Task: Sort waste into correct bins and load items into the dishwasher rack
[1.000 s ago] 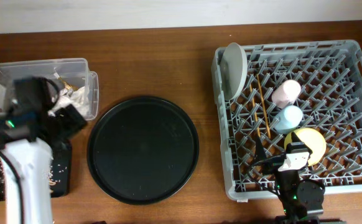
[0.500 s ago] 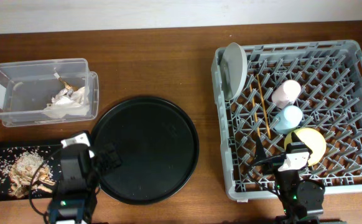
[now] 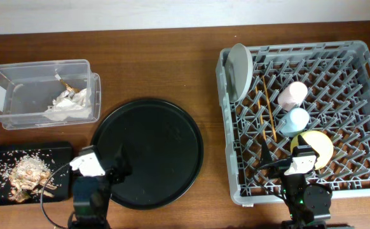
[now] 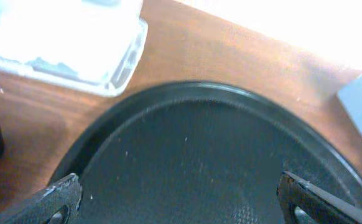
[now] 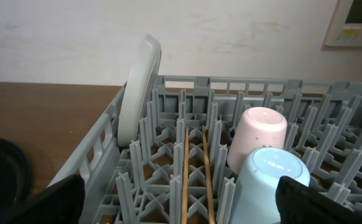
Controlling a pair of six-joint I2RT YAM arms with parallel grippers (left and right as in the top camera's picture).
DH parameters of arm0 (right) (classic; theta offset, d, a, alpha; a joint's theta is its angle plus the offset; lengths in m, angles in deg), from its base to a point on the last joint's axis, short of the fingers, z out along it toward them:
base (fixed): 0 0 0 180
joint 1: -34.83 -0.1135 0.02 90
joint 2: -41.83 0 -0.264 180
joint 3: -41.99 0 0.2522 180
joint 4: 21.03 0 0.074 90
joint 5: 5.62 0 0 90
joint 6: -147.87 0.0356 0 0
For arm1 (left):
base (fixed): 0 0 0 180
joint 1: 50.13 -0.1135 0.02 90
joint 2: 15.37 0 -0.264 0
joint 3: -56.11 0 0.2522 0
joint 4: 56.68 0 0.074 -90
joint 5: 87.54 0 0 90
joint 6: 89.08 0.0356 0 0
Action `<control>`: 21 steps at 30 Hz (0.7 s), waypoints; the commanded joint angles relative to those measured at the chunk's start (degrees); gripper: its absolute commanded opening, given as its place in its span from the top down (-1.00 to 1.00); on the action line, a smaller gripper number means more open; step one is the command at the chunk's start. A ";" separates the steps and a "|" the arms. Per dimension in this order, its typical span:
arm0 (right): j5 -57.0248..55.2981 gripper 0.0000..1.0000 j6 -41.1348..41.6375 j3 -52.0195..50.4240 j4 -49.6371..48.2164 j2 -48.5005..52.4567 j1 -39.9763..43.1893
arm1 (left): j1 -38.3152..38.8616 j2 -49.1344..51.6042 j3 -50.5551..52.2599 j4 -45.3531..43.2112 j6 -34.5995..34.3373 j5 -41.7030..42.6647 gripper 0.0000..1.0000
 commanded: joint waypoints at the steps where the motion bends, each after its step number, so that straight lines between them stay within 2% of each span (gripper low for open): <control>1: -0.68 -0.97 -0.15 -0.31 0.31 -0.46 0.37 | 0.26 -10.47 2.62 1.11 3.58 -0.66 -0.99; 4: -0.68 -0.97 -0.15 -0.31 0.31 -0.46 0.37 | 0.22 -16.06 2.62 1.05 5.01 -0.72 -0.99; 7: -0.68 -0.97 -0.15 -0.31 0.31 -0.46 0.37 | 0.22 -20.68 2.62 1.07 9.38 -0.79 -0.99; 9: -0.68 -0.97 -0.15 -0.31 0.31 -0.46 0.37 | 0.22 -20.81 2.62 1.05 11.69 -0.90 -0.99; 15: -0.68 -0.97 -0.15 -0.31 0.31 -0.46 0.37 | 0.20 -20.81 2.64 1.03 11.82 -1.03 -0.99; 21: -0.68 -0.97 -0.15 -0.31 0.31 -0.46 0.37 | 0.20 -20.81 2.64 1.11 23.67 -0.92 -0.99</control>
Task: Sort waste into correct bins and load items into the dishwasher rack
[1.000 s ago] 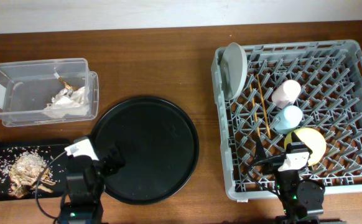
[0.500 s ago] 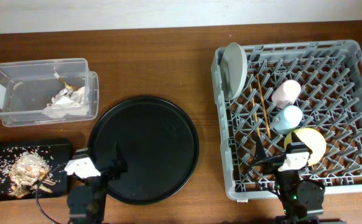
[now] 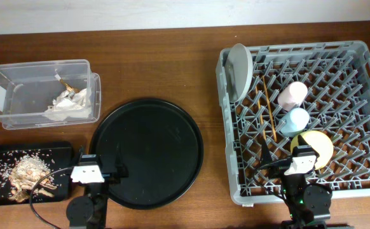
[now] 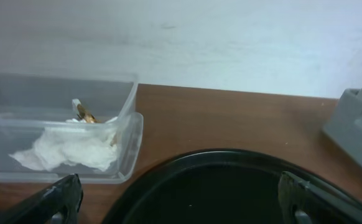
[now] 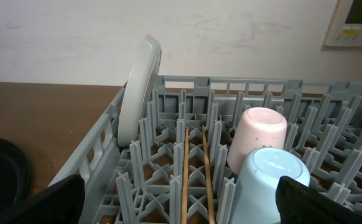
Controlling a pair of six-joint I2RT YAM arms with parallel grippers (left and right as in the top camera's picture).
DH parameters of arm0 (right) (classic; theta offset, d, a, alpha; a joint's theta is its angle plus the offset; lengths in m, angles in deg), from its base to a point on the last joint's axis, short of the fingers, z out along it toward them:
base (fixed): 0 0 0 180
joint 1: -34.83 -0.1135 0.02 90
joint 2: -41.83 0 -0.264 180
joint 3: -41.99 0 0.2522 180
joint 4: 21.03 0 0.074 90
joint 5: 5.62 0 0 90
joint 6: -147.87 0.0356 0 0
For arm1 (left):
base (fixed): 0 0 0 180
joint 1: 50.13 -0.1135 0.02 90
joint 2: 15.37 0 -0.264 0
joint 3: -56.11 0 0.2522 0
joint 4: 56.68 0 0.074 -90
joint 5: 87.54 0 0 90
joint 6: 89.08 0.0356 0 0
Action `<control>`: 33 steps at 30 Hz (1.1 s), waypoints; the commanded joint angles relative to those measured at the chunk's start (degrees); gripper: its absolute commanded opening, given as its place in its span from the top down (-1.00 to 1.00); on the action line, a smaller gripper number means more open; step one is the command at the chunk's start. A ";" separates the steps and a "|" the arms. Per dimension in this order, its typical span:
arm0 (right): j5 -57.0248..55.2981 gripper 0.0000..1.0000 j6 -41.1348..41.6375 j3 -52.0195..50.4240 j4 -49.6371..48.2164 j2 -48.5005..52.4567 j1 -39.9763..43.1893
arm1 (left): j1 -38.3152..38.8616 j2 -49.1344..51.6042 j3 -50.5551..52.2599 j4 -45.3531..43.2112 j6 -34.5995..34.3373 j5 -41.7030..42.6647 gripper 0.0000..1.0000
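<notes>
The grey dishwasher rack (image 3: 236, 191) on the right holds an upright grey plate (image 3: 238, 63), two chopsticks (image 3: 269, 108), a pink cup (image 3: 291, 94), a light blue cup (image 3: 294, 119) and a yellow dish (image 3: 318, 145). My right gripper (image 3: 287, 159) stands open at the rack's front edge, nothing between its fingers (image 5: 44, 199). The round black tray (image 3: 148, 152) in the middle is bare. My left gripper (image 3: 100, 166) is open at the tray's front left rim, level, facing the clear bin (image 4: 19, 99) with crumpled tissue (image 4: 69, 149).
The clear bin (image 3: 20, 95) sits at the back left. A black rectangular tray with food scraps (image 3: 29, 175) lies at the front left, beside my left arm. A cable loops from the left arm over that tray's corner.
My left gripper was tilted down over the black tray's left part; now it sits further back toward the table's front edge and looks level at the bin and wall. The right arm has not moved.
</notes>
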 commanded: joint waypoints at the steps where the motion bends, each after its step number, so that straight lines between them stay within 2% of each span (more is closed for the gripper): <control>1: -0.68 -0.97 -0.15 -0.31 0.31 -0.44 0.37 | 0.20 -0.57 0.48 0.04 7.98 -0.74 -0.99; 33: -0.68 -0.97 -0.15 -0.31 0.31 -0.44 0.37 | 0.22 -0.55 0.44 0.22 7.93 0.96 -0.99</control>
